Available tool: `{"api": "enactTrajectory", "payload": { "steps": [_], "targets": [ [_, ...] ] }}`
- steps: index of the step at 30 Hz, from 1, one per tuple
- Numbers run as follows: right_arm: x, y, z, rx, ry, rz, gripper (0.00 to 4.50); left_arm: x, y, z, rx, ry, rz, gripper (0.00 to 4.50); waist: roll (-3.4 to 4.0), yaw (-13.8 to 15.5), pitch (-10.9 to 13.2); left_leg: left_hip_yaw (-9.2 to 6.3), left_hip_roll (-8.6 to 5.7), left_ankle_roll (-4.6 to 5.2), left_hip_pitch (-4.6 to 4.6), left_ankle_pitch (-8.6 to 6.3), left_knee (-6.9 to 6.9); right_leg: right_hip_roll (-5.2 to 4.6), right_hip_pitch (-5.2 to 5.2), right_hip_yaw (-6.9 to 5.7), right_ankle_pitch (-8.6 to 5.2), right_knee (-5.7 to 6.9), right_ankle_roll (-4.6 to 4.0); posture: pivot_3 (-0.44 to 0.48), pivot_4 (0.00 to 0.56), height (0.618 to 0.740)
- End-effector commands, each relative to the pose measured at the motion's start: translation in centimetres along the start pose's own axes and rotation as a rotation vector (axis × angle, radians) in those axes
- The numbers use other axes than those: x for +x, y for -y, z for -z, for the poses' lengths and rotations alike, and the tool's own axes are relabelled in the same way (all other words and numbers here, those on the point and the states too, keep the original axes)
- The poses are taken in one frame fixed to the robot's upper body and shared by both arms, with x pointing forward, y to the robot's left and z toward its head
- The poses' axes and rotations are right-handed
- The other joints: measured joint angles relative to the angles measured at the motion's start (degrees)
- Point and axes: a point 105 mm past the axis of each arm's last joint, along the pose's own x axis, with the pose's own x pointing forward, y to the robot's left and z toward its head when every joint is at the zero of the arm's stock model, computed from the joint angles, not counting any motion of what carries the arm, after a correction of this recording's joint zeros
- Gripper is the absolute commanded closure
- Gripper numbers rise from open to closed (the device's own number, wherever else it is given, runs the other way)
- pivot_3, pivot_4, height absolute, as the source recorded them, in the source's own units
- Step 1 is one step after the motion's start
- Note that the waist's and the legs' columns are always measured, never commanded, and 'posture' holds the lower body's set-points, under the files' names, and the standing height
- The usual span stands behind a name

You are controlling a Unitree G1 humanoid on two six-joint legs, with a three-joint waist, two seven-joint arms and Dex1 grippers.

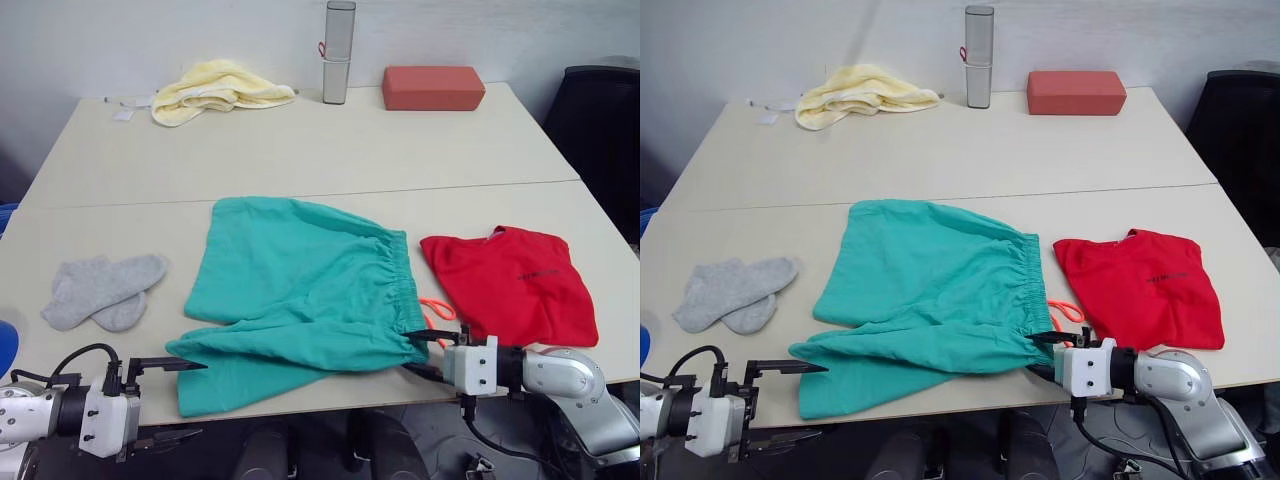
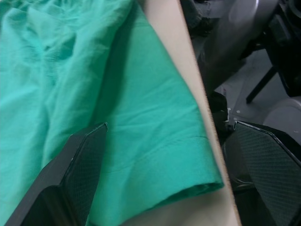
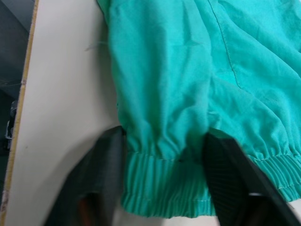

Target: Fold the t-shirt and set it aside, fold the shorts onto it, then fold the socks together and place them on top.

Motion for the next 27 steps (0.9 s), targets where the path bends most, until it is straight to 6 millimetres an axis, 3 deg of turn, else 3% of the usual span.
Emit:
{"api": "enactTrajectory", "payload": {
  "steps": [1, 3, 5, 9, 15, 18, 23, 27],
  "targets": [
    [0.4, 0.9, -0.6, -0.031, 0.031, 0.042, 3.67, -0.6, -0.4, -0.1, -0.028, 0.007, -0.046, 0.00, 0.00, 0.00, 0.00, 0.00, 0.00, 0.01, 0.00, 0.00, 0.00, 0.00, 0.01, 0.00, 0.00, 0.00, 0.00, 0.000, 0.150, 0.740],
    [0.6, 1.6, -0.9, -0.029, 0.049, 0.073, 4.41, -0.7, -1.0, -0.3, -0.057, 0.030, -0.096, 0.00, -0.01, 0.03, 0.00, 0.00, 0.00, 0.02, 0.00, -0.01, 0.00, 0.00, 0.01, 0.00, 0.00, 0.00, 0.00, 0.000, 0.150, 0.740],
    [0.8, 2.7, -1.4, 0.017, 0.085, 0.143, 4.46, -0.8, -2.0, -0.7, -0.089, 0.058, -0.155, 0.00, -0.01, 0.16, 0.00, -0.01, 0.00, 0.03, 0.00, -0.01, 0.00, 0.00, 0.01, 0.00, 0.00, 0.01, 0.00, 0.000, 0.150, 0.740],
    [1.0, 6.0, -3.0, 0.282, 0.208, 0.329, 4.46, -1.1, -3.2, -1.4, -0.125, 0.102, -0.199, 0.00, -0.01, 0.08, -0.01, -0.05, 0.01, 0.01, 0.00, 0.01, 0.01, -0.01, 0.01, 0.01, 0.00, 0.05, 0.01, 0.000, 0.150, 0.740],
    [1.4, 10.0, -5.0, 0.544, 0.313, 0.445, 4.46, -1.1, -5.0, -2.0, -0.119, 0.133, -0.254, 0.00, 0.02, -0.46, 0.00, -0.07, 0.04, -0.02, -0.02, -0.01, -0.01, -0.03, -0.02, 0.02, -0.01, 0.06, -0.02, 0.000, 0.150, 0.740],
    [1.8, 10.7, -4.6, 0.608, 0.274, 0.453, 4.46, -0.1, -4.1, -2.9, -0.056, 0.141, -0.148, 0.00, 0.03, -0.70, 0.00, -0.07, 0.04, -0.03, -0.05, -0.02, -0.01, -0.03, -0.04, 0.01, -0.01, 0.04, -0.02, 0.000, 0.150, 0.740],
    [2.3, 9.8, -2.7, 0.676, 0.156, 0.418, 4.46, 2.0, -2.5, -4.6, 0.001, 0.196, -0.056, 0.00, 0.03, -1.19, 0.01, -0.06, 0.01, 0.02, -0.13, -0.06, -0.01, -0.04, -0.03, 0.03, 0.00, -0.07, 0.00, 0.000, 0.150, 0.740],
    [2.3, 9.2, -1.9, 0.698, 0.118, 0.413, 4.46, 3.0, -0.4, -4.4, 0.026, 0.164, 0.017, 0.00, 0.05, -1.36, 0.00, -0.03, 0.01, 0.02, -0.12, -0.06, -0.02, -0.01, -0.04, 0.03, 0.00, -0.06, 0.01, 0.000, 0.150, 0.740]
  ]
}}
